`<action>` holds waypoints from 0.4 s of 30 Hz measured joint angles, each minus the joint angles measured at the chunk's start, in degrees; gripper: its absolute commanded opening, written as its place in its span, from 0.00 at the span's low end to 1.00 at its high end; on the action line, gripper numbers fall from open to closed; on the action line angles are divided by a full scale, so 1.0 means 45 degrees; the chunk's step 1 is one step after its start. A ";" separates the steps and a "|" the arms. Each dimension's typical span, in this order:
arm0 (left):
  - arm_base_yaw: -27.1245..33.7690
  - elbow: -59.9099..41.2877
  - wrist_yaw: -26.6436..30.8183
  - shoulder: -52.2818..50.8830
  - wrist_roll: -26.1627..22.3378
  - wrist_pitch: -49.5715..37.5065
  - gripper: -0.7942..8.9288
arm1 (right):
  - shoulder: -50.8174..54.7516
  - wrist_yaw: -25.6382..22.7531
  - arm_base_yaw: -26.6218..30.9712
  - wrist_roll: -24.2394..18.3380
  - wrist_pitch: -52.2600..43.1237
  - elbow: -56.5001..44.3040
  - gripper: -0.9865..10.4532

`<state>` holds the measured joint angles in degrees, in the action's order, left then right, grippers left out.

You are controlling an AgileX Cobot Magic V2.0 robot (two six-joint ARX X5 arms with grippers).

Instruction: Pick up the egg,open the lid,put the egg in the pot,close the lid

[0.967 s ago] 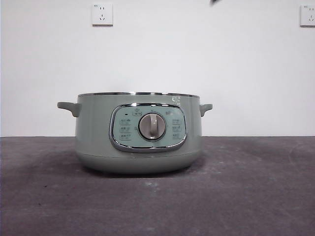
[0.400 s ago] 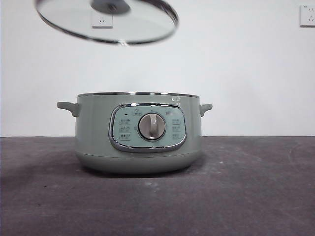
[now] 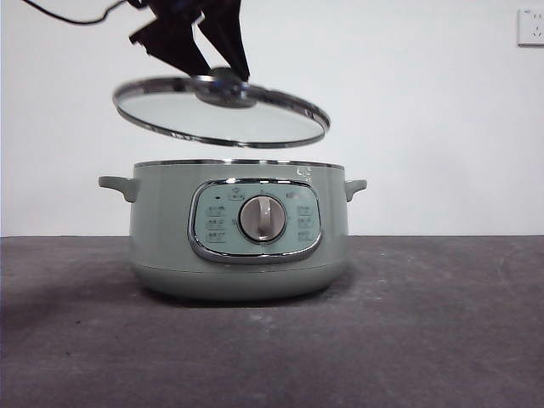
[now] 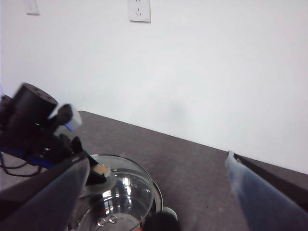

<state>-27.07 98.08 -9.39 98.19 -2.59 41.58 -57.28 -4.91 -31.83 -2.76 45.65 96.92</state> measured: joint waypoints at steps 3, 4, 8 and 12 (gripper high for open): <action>0.0000 0.0000 -0.0010 0.0277 0.0000 -0.0185 0.07 | 0.0039 0.0000 0.0000 0.0000 0.0019 0.0000 0.50; 0.0000 0.0000 -0.0010 0.0350 0.0000 -0.0262 0.07 | 0.0039 0.0000 0.0000 0.0000 0.0044 0.0000 0.50; 0.0000 0.0000 -0.0005 0.0651 0.0000 -0.0568 0.07 | 0.0019 0.0000 0.0000 0.0000 0.0262 0.0000 0.50; 0.0000 0.0000 0.0000 0.0903 0.0000 -0.0597 0.07 | 0.0000 0.0000 0.0000 0.0000 0.0350 0.0000 0.50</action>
<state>-27.07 98.08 -9.39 102.26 -2.59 38.89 -57.28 -4.91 -31.83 -2.76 47.22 96.92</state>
